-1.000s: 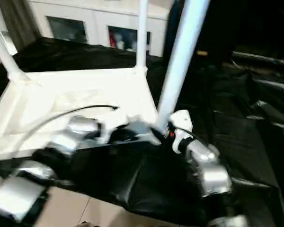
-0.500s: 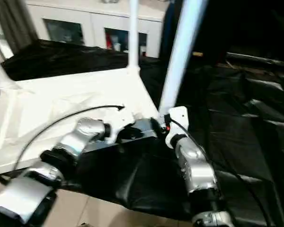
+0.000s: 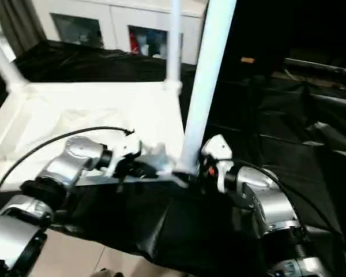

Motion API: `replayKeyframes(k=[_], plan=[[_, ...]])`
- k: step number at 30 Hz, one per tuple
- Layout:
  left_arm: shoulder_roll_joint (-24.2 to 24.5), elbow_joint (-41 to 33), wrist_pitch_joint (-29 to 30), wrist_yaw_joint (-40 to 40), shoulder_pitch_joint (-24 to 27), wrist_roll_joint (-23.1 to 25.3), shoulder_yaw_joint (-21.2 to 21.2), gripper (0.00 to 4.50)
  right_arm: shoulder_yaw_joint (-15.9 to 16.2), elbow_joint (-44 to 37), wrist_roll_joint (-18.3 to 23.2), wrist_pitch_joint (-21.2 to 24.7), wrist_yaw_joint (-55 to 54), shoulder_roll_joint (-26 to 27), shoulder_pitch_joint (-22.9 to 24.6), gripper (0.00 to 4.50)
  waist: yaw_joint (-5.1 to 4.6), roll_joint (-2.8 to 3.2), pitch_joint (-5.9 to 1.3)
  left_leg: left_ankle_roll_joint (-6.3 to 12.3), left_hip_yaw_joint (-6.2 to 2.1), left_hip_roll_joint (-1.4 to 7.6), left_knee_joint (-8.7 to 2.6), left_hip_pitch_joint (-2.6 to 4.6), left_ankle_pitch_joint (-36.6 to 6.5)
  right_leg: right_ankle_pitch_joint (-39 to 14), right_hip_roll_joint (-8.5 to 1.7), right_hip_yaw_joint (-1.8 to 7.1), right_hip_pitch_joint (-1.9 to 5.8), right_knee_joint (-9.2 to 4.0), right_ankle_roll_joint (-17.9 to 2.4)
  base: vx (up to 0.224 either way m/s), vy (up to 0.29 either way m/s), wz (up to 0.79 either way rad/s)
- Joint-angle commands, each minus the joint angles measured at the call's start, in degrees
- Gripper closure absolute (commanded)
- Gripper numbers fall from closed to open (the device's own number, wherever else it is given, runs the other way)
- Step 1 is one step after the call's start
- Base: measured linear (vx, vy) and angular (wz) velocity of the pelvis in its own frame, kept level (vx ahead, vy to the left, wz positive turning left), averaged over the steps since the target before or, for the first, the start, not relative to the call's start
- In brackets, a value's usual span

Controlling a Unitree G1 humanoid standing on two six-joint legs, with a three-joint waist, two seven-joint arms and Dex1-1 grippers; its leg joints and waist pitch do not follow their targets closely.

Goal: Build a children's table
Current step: Rotate leg to tighten

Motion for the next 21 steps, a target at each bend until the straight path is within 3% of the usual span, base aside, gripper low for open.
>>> replayKeyframes(k=[1,2,6,9,13,14,16,17,19,21], plan=[[0.0,0.3,0.7,-3.0,1.4,0.2,-1.7,4.5,0.7,-1.2,1.0,0.3,1.6,-1.4,-0.1,0.76,0.12,0.19,-3.49,5.15,-0.8,2.73,-2.99,0.67,-8.2,3.7,-3.75,2.09,2.73,-2.7,-18.1,0.0,0.0,0.0],[-0.1,0.5,0.5,-2.9,1.4,0.2,-1.7,4.5,0.7,-1.2,0.9,0.3,1.6,-1.4,-0.1,1.0,0.16,-0.02,-3.45,4.46,-0.79,2.7,-3.06,0.67,-9.0,1.7,-3.74,2.14,2.79,-2.83,-17.7,0.0,0.0,0.0],[-0.3,0.7,0.4,-2.2,1.3,0.2,-1.4,4.5,0.7,-1.4,0.6,0.8,1.9,-1.1,0.0,1.25,0.07,0.05,-3.36,3.08,-0.88,2.68,-3.17,0.71,-10.2,-2.3,-3.84,2.25,2.71,-3.16,-16.6,0.0,0.0,0.0],[-0.5,1.4,-0.2,-0.9,1.3,0.3,-1.0,4.5,1.0,-2.2,0.8,1.3,1.4,-0.4,0.3,1.48,0.03,0.11,-3.53,3.33,-0.9,2.63,-3.05,0.66,-8.4,0.2,-3.72,2.24,2.77,-2.9,-16.6,0.0,0.0,0.0],[-1.2,2.9,-0.3,4.9,0.8,1.4,-0.2,4.5,0.4,-0.5,0.4,1.0,-2.4,1.2,0.5,1.72,0.21,-0.39,-3.46,4.25,-0.86,2.57,-2.93,0.48,-7.6,0.6,-3.84,2.21,2.75,-2.76,-16.7,0.0,0.0,0.0],[-1.8,3.5,-0.2,7.5,0.5,1.6,0.3,4.5,-0.1,0.5,-0.2,0.8,-5.1,2.3,0.4,1.73,0.14,-0.39,-3.34,4.16,-0.84,2.48,-2.96,0.45,-8.0,-0.7,-3.86,2.22,2.67,-3.0,-16.4,0.0,0.0,0.0],[-3.1,4.5,0.3,12.5,-0.1,1.5,1.7,4.5,-1.4,2.7,-1.6,0.9,-12.2,5.5,0.2,1.74,-0.17,-0.84,-2.9,2.21,-1.01,2.34,-3.3,0.72,-11.8,-10.2,-4.09,2.26,2.27,-3.91,-14.6,0.0,0.0,0.0],[-3.9,4.9,0.8,14.7,-0.4,1.5,2.2,4.5,-2.2,3.8,-2.1,1.1,-16.2,7.4,0.0,1.75,-0.29,-0.76,-2.7,1.07,-1.11,2.27,-3.49,1.0,-13.8,-15.3,-4.18,2.34,2.09,-4.49,-13.3,0.0,0.0,0.0],[-4.5,5.1,1.2,16.4,-0.6,1.5,2.6,4.5,-2.9,4.6,-2.4,1.5,-19.2,8.9,-0.2,1.75,-0.42,-0.74,-2.58,-0.11,-1.37,2.36,-3.82,1.18,-15.5,-20.4,-4.25,2.41,1.84,-4.99,-11.4,0.0,0.0,0.0],[-6.5,5.3,1.7,19.8,-0.9,1.8,2.7,4.5,-4.2,6.5,-3.2,2.5,-26.3,12.4,-0.5,1.75,-0.74,-0.75,-2.6,-0.56,-1.63,2.38,-4.17,0.83,-15.9,-21.3,-4.15,2.33,1.96,-5.0,-10.1,0.0,0.0,0.0]])
